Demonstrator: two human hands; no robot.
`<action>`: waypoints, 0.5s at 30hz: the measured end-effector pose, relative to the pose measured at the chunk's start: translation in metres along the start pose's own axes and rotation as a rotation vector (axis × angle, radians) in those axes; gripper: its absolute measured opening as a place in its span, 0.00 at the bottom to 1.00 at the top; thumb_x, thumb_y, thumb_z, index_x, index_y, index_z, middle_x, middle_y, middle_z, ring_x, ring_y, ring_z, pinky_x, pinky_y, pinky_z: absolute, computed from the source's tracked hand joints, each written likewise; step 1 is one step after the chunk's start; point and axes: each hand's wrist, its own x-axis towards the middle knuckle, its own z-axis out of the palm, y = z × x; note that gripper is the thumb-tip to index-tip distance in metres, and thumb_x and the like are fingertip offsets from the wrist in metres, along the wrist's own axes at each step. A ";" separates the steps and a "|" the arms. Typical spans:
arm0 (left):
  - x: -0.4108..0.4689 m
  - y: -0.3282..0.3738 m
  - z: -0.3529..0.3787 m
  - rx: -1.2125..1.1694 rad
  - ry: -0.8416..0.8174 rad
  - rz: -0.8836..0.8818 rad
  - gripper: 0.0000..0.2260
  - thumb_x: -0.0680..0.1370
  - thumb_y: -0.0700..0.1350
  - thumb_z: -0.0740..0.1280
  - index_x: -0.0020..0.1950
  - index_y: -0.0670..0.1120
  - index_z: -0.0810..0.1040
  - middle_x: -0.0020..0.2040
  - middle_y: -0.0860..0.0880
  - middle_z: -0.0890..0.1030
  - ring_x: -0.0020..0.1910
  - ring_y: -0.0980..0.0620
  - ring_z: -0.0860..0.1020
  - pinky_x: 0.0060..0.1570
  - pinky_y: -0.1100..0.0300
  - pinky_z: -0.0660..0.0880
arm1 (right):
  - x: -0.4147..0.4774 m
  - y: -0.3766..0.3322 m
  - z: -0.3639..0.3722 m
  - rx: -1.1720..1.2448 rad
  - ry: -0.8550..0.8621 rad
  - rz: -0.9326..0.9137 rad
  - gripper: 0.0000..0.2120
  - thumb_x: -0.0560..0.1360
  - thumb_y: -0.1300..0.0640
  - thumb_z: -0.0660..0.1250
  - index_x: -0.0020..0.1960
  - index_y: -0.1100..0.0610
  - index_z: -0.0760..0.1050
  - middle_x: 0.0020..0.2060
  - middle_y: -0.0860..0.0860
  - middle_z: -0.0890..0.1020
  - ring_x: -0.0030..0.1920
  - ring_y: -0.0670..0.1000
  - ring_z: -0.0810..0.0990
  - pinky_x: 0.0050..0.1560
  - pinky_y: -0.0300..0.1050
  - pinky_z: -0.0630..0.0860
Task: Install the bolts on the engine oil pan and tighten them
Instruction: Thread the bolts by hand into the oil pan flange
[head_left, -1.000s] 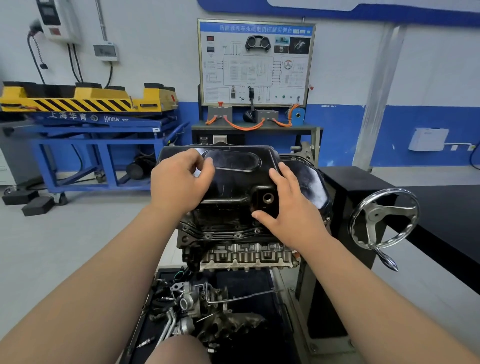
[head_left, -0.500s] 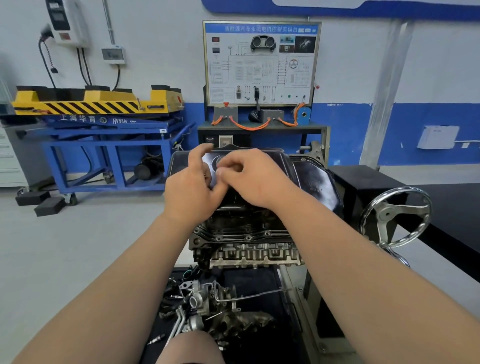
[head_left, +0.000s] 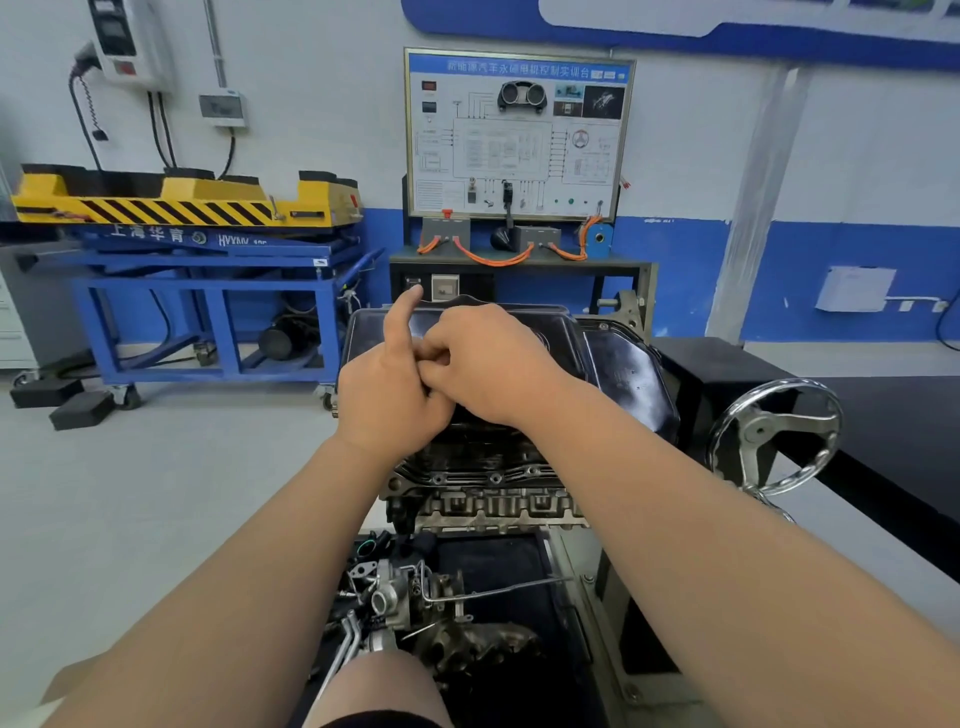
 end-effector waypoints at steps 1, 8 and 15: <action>-0.001 0.000 -0.001 0.006 0.005 0.001 0.37 0.67 0.47 0.61 0.75 0.41 0.59 0.33 0.49 0.81 0.29 0.43 0.78 0.30 0.58 0.66 | 0.000 0.000 -0.001 -0.002 -0.008 -0.014 0.15 0.75 0.53 0.62 0.29 0.47 0.69 0.32 0.46 0.73 0.37 0.49 0.74 0.36 0.45 0.68; 0.000 0.004 -0.003 0.003 -0.004 0.029 0.31 0.67 0.50 0.61 0.70 0.43 0.64 0.32 0.59 0.72 0.29 0.50 0.75 0.29 0.62 0.63 | -0.007 0.004 -0.001 0.314 0.023 0.145 0.05 0.70 0.56 0.66 0.37 0.55 0.78 0.33 0.49 0.81 0.38 0.49 0.78 0.45 0.49 0.78; 0.000 0.007 0.000 0.180 0.021 0.134 0.17 0.73 0.51 0.59 0.56 0.49 0.81 0.46 0.51 0.77 0.41 0.49 0.77 0.30 0.63 0.65 | -0.120 0.059 0.047 0.712 0.284 0.481 0.05 0.69 0.52 0.65 0.34 0.48 0.76 0.28 0.43 0.79 0.27 0.39 0.73 0.30 0.31 0.70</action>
